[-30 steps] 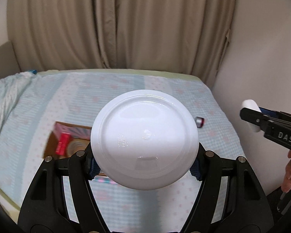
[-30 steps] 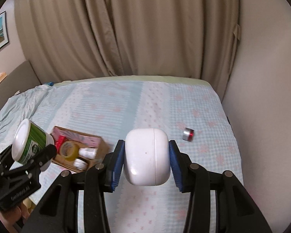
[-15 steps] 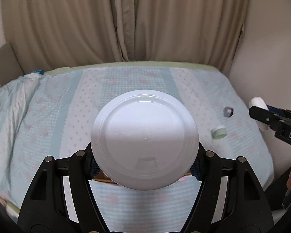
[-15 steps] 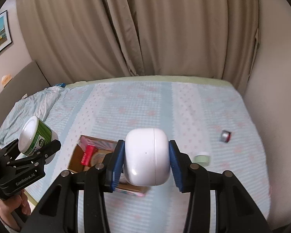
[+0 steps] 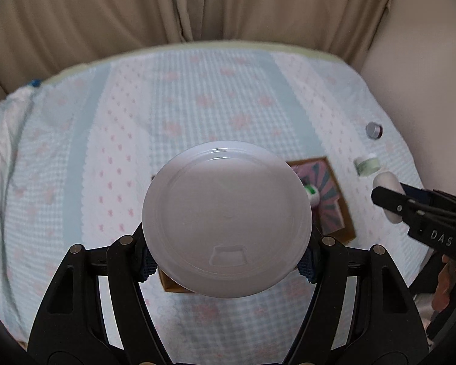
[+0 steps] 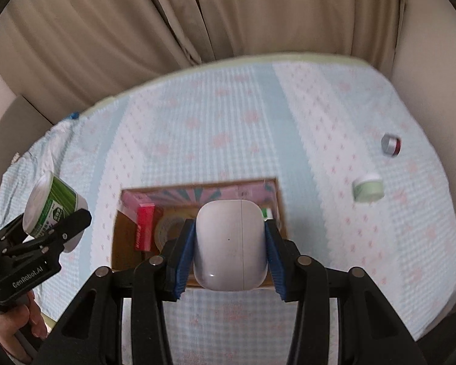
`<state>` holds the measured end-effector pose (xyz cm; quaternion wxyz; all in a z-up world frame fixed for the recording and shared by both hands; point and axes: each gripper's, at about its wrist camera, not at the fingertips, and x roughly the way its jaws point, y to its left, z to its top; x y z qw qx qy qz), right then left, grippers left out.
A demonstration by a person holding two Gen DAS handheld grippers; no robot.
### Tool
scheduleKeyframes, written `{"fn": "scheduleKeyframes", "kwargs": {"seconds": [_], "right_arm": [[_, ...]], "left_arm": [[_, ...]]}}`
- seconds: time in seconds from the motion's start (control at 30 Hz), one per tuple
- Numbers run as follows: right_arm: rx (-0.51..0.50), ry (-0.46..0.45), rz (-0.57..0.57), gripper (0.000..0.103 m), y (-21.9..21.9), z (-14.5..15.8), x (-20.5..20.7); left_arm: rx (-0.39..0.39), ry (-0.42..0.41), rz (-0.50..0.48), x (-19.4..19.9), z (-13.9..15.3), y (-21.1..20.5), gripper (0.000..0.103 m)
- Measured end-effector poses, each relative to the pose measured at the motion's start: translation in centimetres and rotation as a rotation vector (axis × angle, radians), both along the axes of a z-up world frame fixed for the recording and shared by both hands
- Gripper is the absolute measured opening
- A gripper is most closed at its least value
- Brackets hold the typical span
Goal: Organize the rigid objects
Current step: 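Carry the white jar and earbud case over the cardboard box, then lower both items into the box and open both tools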
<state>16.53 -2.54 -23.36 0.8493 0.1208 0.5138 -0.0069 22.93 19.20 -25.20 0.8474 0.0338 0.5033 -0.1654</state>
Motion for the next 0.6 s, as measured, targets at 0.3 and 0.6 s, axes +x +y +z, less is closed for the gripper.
{"fn": "scheduleKeyframes", "kwargs": {"seconds": [0.3,0.6], "right_arm": [[0.015,0.166,-0.044,0.041,0.4,-9.2,2.7],[0.03,0.273,-0.119,0.041,0.1,-15.2,4.0]], "left_arm": [[0.037,0.147,-0.077,3.3,-9.4,-2.1,0.068],[0.099,0.249,-0.133,4.5,-15.6,-3.8,0.068]]}}
